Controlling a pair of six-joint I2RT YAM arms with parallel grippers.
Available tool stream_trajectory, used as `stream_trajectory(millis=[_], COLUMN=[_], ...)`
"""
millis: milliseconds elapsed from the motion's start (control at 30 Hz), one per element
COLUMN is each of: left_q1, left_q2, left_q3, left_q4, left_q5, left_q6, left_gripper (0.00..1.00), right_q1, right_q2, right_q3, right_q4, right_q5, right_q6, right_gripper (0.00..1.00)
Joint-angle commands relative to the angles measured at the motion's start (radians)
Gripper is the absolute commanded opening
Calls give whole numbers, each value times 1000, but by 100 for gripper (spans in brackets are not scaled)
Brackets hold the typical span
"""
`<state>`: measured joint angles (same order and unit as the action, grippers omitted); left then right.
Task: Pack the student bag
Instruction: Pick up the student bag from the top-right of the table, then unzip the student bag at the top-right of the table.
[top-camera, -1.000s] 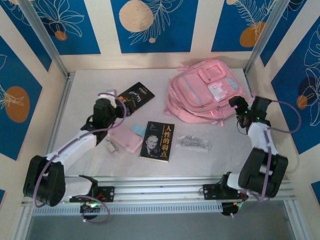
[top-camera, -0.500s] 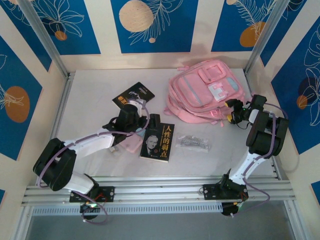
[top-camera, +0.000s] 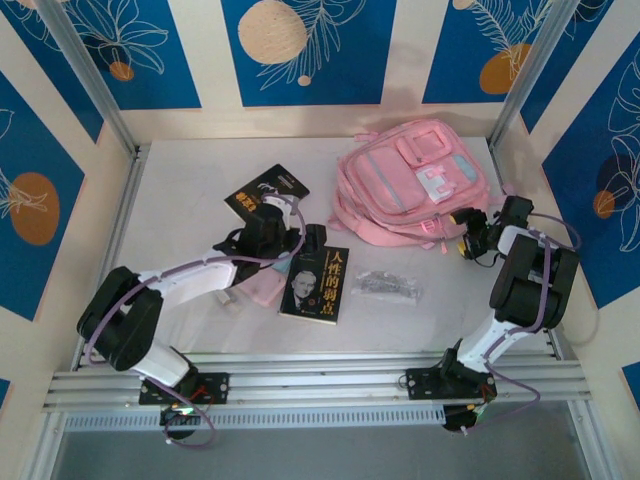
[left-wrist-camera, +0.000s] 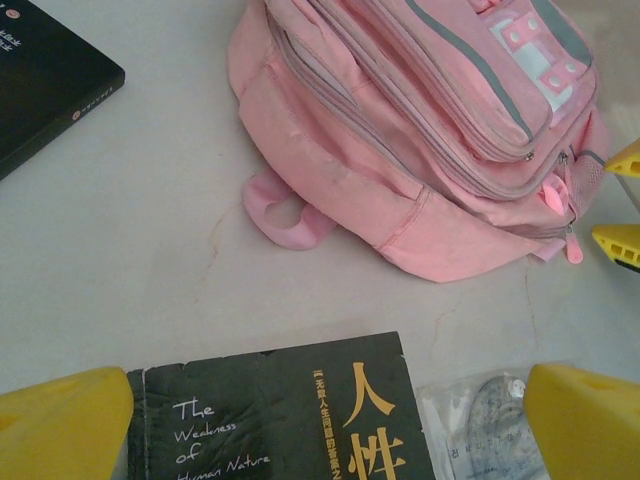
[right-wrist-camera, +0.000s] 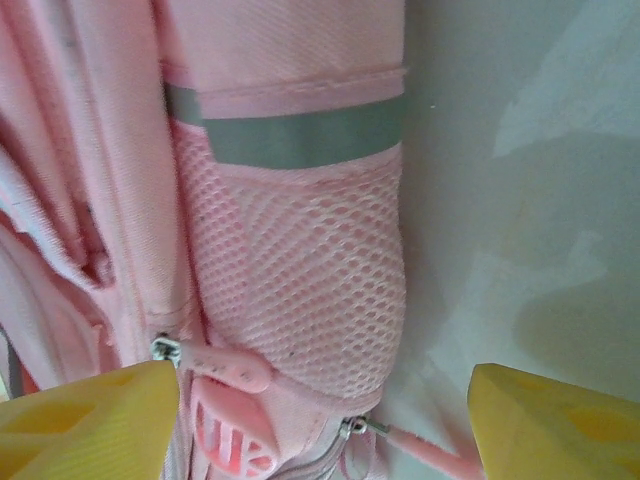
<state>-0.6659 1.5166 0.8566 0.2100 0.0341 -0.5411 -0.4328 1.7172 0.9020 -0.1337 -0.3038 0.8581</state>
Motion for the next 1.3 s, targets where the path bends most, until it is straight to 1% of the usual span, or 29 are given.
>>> stream_trajectory(millis=[0,67,100,133,167,267,300,367,400,467,533,600,700,833,900,1000,1067,1200,1267], left_q1=[-6,-6,-8,-8,-9,-18,-22,-30,-35,-52,-71,-95,-126,-155,-173,-190,-193,-192,-193], left_q2=[8,8,8,9,13,36,49,80,97,130,159,181,225,291,324,376,413,480,504], left_q3=[30,25,22,20,17,0,-2,4,17,55,94,130,187,255,286,330,359,408,420], left_q4=[-10,-2,3,12,31,128,163,206,213,205,194,190,183,198,207,219,236,263,281], left_q5=[19,21,27,38,60,169,212,275,301,337,350,345,322,286,258,236,240,225,198], left_q6=[4,0,1,5,13,56,61,59,56,55,55,53,31,-18,-18,16,42,116,162], left_gripper=[100,100,100,100,100,97,97,96,95,94,93,94,93,91,87,77,70,65,64], right_q1=[-1,2,6,11,19,45,57,83,97,131,173,227,307,402,446,497,523,545,554], right_q2=[67,118,142,158,172,182,172,133,102,31,-36,-101,-158,-178,-183,-189,-190,-188,-192], right_q3=[9,24,30,38,47,72,75,75,72,54,42,33,35,39,44,30,29,26,22], right_q4=[47,98,134,161,188,222,231,218,207,192,158,126,77,68,63,90,98,111,118], right_q5=[-45,-80,-103,-120,-136,-173,-190,-194,-193,-182,-146,-92,1,85,132,174,190,189,185], right_q6=[21,39,49,58,65,66,64,56,55,70,87,116,177,293,342,418,452,500,520], right_gripper=[76,74,70,62,53,22,14,2,0,0,0,0,0,0,0,0,0,0,0])
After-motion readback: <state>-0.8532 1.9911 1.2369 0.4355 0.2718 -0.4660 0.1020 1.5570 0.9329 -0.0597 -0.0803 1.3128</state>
